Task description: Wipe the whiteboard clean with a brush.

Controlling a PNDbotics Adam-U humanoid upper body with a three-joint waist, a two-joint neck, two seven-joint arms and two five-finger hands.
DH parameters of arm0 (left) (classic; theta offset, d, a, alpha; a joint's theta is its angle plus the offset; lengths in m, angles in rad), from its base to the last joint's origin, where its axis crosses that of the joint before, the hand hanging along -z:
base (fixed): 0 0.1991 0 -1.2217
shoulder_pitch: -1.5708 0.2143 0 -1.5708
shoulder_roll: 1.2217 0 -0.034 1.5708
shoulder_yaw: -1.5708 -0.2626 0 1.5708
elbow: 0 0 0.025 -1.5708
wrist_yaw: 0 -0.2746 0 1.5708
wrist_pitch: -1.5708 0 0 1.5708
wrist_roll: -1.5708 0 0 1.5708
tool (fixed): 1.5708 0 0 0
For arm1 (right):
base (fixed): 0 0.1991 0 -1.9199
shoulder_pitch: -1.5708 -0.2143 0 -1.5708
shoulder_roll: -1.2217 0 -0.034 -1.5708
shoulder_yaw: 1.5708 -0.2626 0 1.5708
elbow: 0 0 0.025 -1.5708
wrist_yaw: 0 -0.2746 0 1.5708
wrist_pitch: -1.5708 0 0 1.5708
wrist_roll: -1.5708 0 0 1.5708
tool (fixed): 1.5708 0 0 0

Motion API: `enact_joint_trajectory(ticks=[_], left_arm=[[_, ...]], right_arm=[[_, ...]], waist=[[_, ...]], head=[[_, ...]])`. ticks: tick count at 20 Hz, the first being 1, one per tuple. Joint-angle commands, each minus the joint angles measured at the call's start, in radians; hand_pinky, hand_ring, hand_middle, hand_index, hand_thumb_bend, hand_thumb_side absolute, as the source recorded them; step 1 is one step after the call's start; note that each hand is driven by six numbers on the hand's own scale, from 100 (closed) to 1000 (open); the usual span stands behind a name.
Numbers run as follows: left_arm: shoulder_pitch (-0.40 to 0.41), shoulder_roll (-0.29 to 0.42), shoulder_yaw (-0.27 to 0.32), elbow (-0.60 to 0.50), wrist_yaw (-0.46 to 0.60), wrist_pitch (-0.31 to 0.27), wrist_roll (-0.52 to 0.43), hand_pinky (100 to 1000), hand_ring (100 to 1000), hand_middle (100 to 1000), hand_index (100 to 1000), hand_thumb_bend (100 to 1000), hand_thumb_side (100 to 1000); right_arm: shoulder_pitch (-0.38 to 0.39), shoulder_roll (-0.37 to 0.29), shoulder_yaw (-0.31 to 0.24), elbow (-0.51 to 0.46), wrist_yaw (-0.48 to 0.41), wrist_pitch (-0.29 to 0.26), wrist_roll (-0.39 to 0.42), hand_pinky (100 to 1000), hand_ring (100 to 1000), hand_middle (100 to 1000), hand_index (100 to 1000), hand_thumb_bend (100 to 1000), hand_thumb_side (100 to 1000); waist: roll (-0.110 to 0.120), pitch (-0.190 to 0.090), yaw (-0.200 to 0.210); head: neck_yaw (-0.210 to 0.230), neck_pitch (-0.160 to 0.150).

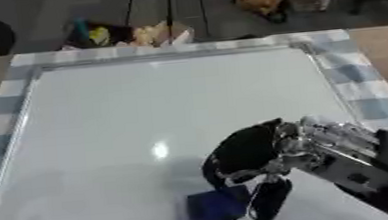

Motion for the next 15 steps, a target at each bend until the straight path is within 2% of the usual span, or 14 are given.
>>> enact_joint_trajectory(ticks=[1,4,5,6,13,15], left_arm=[[-0.007,0.009,0.000,-0.018,-0.002,-0.003,-0.002,358,665,548,705,113,963],[-0.007,0.010,0.002,-0.018,-0.003,-0.004,0.001,359,666,549,706,112,962],[-0.007,0.010,0.002,-0.018,-0.003,-0.004,0.001,359,666,549,706,112,962],[-0.007,0.010,0.002,-0.018,-0.004,-0.004,0.001,358,666,549,706,111,961],[-0.005,0.009,0.003,-0.018,-0.012,-0.011,0.005,358,667,550,706,109,959],[-0.005,0.009,0.004,-0.018,-0.014,-0.011,0.007,358,667,550,706,109,959]], right_arm=[[-0.018,-0.037,-0.039,-0.056,0.007,0.009,0.000,684,817,765,692,197,778],[-0.024,-0.042,-0.080,-0.089,0.001,0.020,0.000,687,818,771,698,198,798],[-0.028,-0.041,-0.094,-0.092,0.000,0.020,0.000,687,818,777,700,169,830],[-0.032,-0.039,-0.106,-0.094,-0.001,0.018,0.000,687,818,780,706,202,808],[-0.053,-0.020,-0.208,-0.095,-0.018,0.003,-0.004,678,808,771,706,190,848],[-0.056,-0.019,-0.242,-0.095,-0.029,-0.003,-0.028,677,806,767,705,191,858]], waist=[[0.004,-0.021,-0.002],[0.005,-0.022,-0.004],[0.005,-0.022,-0.005],[0.005,-0.022,-0.006],[0.013,-0.021,-0.013],[0.014,-0.021,-0.016]], head=[[0.003,-0.006],[0.007,-0.005],[0.008,-0.005],[0.010,-0.005],[0.026,-0.002],[0.031,-0.002]])
